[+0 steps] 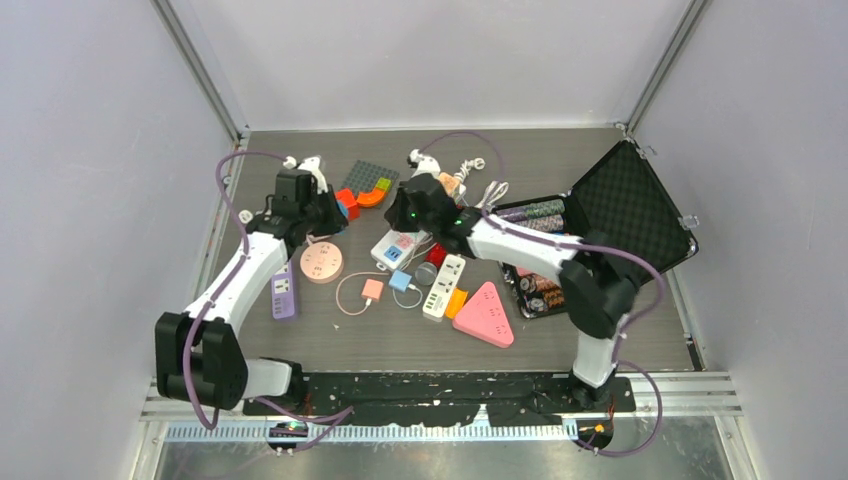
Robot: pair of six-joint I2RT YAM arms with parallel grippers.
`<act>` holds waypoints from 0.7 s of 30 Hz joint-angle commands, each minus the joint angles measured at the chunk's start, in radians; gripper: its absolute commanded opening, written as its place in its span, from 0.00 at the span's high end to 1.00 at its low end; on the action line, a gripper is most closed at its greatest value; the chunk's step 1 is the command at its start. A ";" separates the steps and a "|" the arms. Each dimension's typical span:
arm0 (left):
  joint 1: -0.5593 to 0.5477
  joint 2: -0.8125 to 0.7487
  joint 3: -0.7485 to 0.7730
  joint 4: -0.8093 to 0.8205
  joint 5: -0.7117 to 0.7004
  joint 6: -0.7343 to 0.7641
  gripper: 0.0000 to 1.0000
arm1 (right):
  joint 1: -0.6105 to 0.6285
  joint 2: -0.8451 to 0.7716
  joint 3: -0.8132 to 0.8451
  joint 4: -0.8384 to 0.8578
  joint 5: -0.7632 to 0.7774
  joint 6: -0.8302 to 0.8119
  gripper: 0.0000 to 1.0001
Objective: Insert the plug
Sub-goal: Adjust the plug at the center of the board.
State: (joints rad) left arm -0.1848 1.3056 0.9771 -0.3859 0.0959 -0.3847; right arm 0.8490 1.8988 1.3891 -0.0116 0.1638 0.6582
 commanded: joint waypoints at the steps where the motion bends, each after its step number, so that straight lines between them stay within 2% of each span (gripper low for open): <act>1: -0.012 0.048 0.007 0.144 0.122 0.018 1.00 | -0.007 -0.209 -0.093 0.078 0.015 -0.105 0.95; 12: -0.119 0.282 0.174 0.221 0.291 0.182 1.00 | -0.052 -0.451 -0.348 0.026 0.001 -0.178 0.95; 16: -0.139 0.358 0.216 0.223 0.350 0.235 1.00 | -0.076 -0.476 -0.406 0.021 -0.009 -0.177 0.95; 21: -0.164 0.417 0.254 0.174 0.336 0.303 1.00 | -0.100 -0.480 -0.434 0.018 -0.018 -0.164 0.95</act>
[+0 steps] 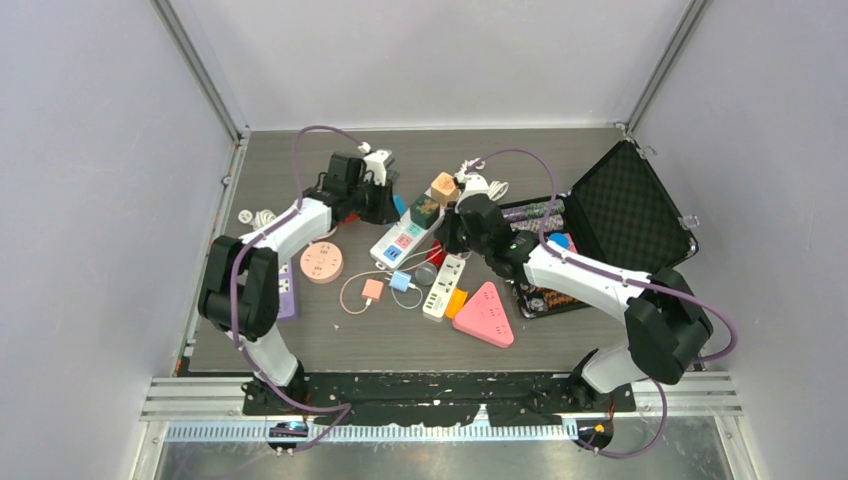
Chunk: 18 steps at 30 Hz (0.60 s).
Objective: Insert the plug
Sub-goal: Adjust the plug at the center of the board, then insert the plug into the socket.
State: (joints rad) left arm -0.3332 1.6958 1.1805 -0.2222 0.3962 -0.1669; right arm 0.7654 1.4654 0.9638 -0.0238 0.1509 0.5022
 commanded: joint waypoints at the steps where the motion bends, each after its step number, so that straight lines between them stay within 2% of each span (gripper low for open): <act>1: -0.018 0.030 0.047 0.009 0.030 0.089 1.00 | -0.020 -0.047 -0.011 0.030 -0.006 -0.003 0.95; 18: -0.066 0.065 -0.025 0.007 -0.070 0.126 1.00 | -0.061 -0.034 -0.030 -0.001 -0.030 0.039 0.95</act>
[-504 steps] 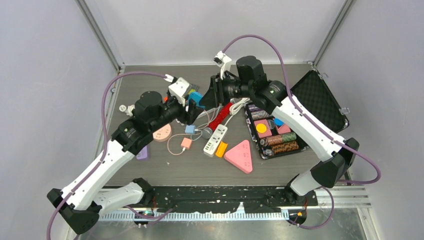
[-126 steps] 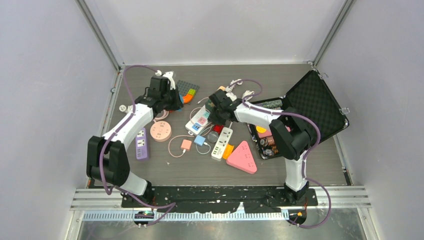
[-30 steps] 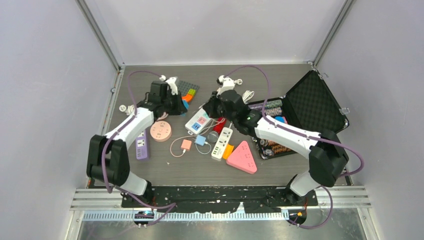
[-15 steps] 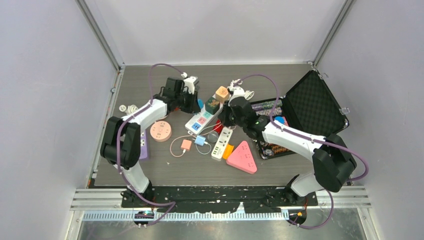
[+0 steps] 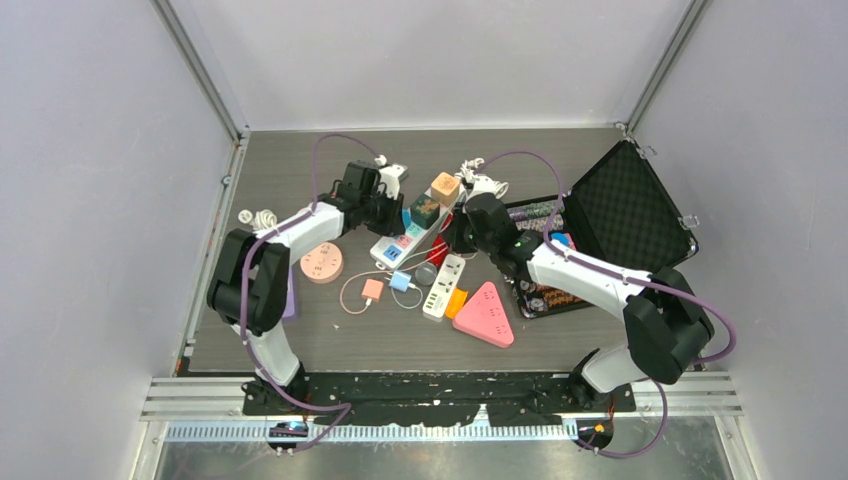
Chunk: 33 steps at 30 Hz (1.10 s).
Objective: Insert the plug
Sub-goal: Insert the plug into the socket.
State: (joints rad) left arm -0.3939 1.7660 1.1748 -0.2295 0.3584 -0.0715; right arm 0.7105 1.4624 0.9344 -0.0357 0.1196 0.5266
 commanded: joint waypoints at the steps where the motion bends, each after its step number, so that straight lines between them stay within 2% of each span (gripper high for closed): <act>1: -0.005 -0.009 -0.025 0.013 -0.038 0.031 1.00 | -0.008 -0.031 -0.002 0.011 0.001 0.017 0.95; 13: -0.013 -0.013 -0.082 0.041 -0.058 0.050 1.00 | -0.013 -0.010 0.006 0.004 -0.008 0.033 0.95; 24: -0.076 -0.051 -0.171 0.089 -0.216 0.017 1.00 | -0.021 0.001 0.006 -0.004 -0.017 0.056 0.95; 33: -0.091 -0.047 -0.221 0.132 -0.258 -0.029 1.00 | -0.036 -0.002 -0.005 -0.004 -0.033 0.079 0.95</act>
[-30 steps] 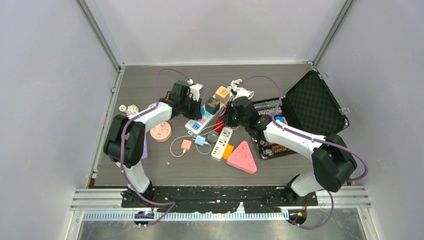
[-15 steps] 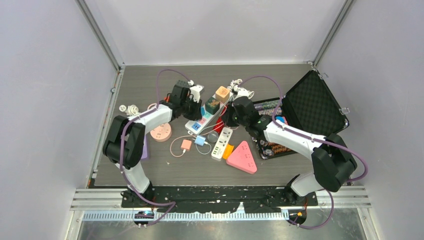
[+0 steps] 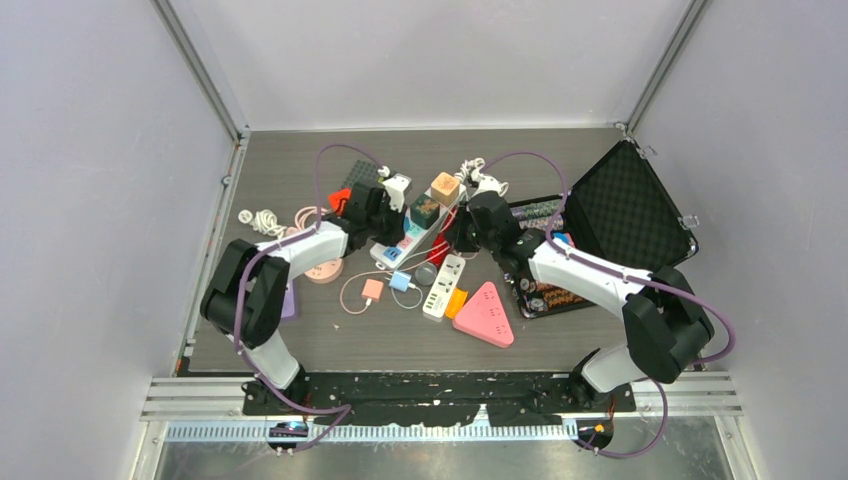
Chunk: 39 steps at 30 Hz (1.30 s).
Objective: Insert the plug
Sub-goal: Insert the plug into the socket.
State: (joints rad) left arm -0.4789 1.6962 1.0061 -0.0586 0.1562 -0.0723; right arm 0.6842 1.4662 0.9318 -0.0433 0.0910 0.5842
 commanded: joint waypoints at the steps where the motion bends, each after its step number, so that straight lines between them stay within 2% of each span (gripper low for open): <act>1: -0.006 0.026 -0.059 -0.034 -0.056 -0.034 1.00 | -0.010 -0.007 -0.004 0.004 -0.005 0.023 0.95; 9: -0.032 0.012 -0.130 0.016 -0.104 -0.017 1.00 | -0.022 -0.012 -0.015 0.000 -0.014 0.026 0.95; 16: -0.062 0.035 -0.120 0.015 -0.146 0.012 1.00 | -0.028 -0.008 -0.014 -0.001 -0.028 0.030 0.95; 28: -0.062 0.067 -0.036 -0.119 -0.146 -0.088 1.00 | -0.039 -0.004 -0.005 -0.004 -0.054 0.037 0.95; 31: -0.061 0.062 -0.039 -0.113 -0.188 -0.094 0.88 | -0.040 -0.006 -0.001 -0.005 -0.057 0.037 0.95; 39: -0.062 0.004 -0.032 -0.045 -0.182 -0.044 0.70 | -0.040 -0.002 0.018 -0.006 -0.067 0.032 0.95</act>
State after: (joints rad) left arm -0.5377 1.6993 0.9905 -0.0425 0.0010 -0.1307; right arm 0.6502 1.4662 0.9142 -0.0551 0.0303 0.6083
